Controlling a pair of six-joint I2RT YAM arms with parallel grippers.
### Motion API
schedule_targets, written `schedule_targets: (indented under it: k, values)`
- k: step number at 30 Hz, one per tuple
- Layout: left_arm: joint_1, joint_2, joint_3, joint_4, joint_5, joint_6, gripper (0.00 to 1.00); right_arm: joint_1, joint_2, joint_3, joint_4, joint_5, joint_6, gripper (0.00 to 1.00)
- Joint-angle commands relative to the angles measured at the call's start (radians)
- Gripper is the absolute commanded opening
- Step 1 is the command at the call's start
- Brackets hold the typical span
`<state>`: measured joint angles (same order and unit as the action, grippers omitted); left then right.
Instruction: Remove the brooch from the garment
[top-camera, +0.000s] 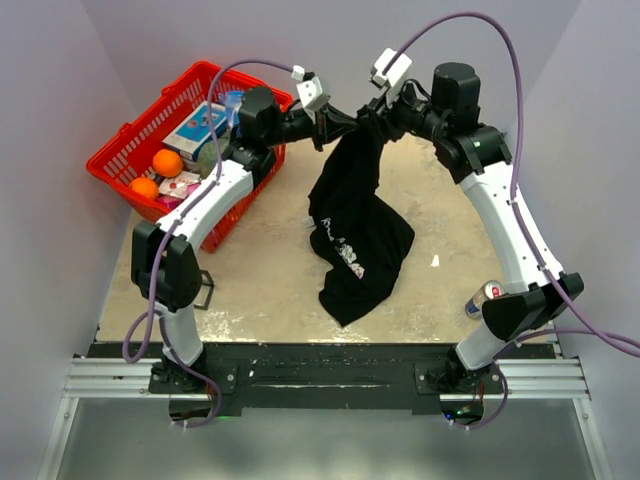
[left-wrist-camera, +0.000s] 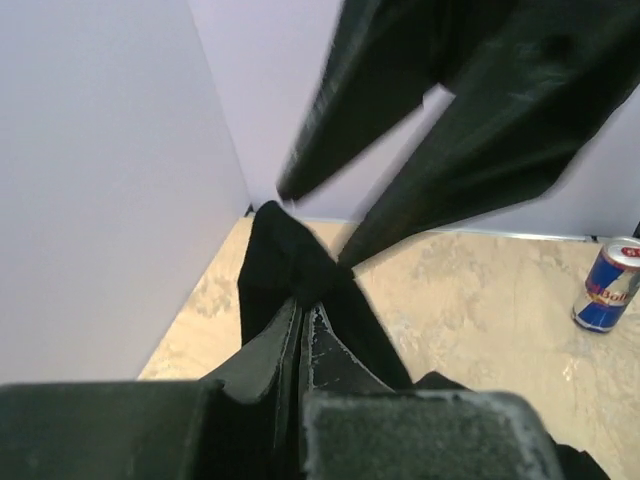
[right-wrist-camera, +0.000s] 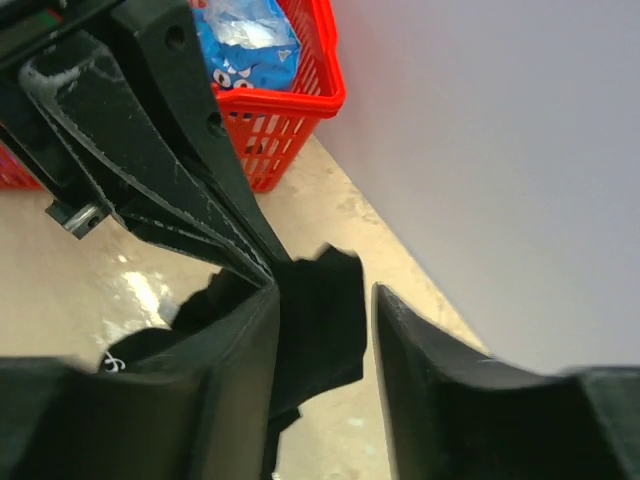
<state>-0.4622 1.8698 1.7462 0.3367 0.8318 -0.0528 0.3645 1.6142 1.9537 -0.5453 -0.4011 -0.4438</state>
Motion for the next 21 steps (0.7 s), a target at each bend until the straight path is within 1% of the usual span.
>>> schedule_targets:
  k: [1, 2, 3, 4, 5, 6, 7, 9, 11, 13, 14, 15, 16, 17, 19, 20, 21]
  values:
    - [0.083, -0.147, 0.016, -0.203, -0.011, 0.14, 0.0, -0.027, -0.053, 0.007, 0.032, 0.041, 0.071, 0.59]
    - [0.105, -0.174, 0.006, -0.24, -0.01, 0.175, 0.0, -0.039, -0.063, -0.015, 0.028, 0.032, 0.067, 0.63]
    - [0.144, -0.202, 0.013, -0.333, -0.019, 0.223, 0.0, -0.067, -0.077, -0.076, 0.025, 0.022, 0.059, 0.65]
    - [0.16, -0.254, 0.039, -0.394, -0.039, 0.332, 0.0, -0.084, -0.108, -0.116, 0.037, 0.013, 0.051, 0.7]
    - [0.175, -0.277, 0.059, -0.436, -0.08, 0.385, 0.0, -0.099, -0.122, -0.157, 0.047, 0.001, 0.05, 0.72]
    - [0.198, -0.296, 0.079, -0.499, -0.097, 0.431, 0.0, -0.136, -0.132, -0.244, 0.059, -0.013, 0.048, 0.73]
    - [0.207, -0.32, 0.126, -0.525, -0.114, 0.505, 0.0, -0.151, -0.137, -0.284, 0.07, -0.046, 0.022, 0.74]
    - [0.218, -0.334, 0.173, -0.582, -0.14, 0.56, 0.0, -0.162, -0.12, -0.393, 0.062, -0.056, -0.039, 0.75]
    - [0.218, -0.357, 0.199, -0.587, -0.151, 0.548, 0.0, -0.162, -0.079, -0.456, 0.056, -0.084, -0.159, 0.77]
    - [0.218, -0.379, 0.184, -0.582, -0.143, 0.515, 0.0, -0.153, -0.042, -0.528, 0.082, -0.114, -0.232, 0.85]
    - [0.218, -0.383, 0.171, -0.579, -0.14, 0.501, 0.0, -0.145, 0.004, -0.544, 0.1, -0.114, -0.239, 0.88]
    - [0.218, -0.391, 0.155, -0.565, -0.146, 0.481, 0.0, -0.125, 0.036, -0.55, 0.116, -0.12, -0.242, 0.88]
    - [0.218, -0.402, 0.123, -0.558, -0.151, 0.478, 0.0, -0.116, 0.067, -0.538, 0.119, -0.137, -0.245, 0.89]
    - [0.218, -0.408, 0.11, -0.541, -0.161, 0.476, 0.0, -0.105, 0.135, -0.52, 0.11, -0.169, -0.245, 0.92]
    - [0.218, -0.416, 0.096, -0.53, -0.177, 0.469, 0.0, -0.073, 0.199, -0.437, 0.064, -0.211, -0.24, 0.98]
    - [0.218, -0.417, 0.096, -0.531, -0.19, 0.472, 0.0, -0.052, 0.26, -0.387, 0.044, -0.246, -0.242, 0.99]
    - [0.218, -0.419, 0.098, -0.533, -0.197, 0.484, 0.0, -0.039, 0.28, -0.369, 0.032, -0.251, -0.245, 0.99]
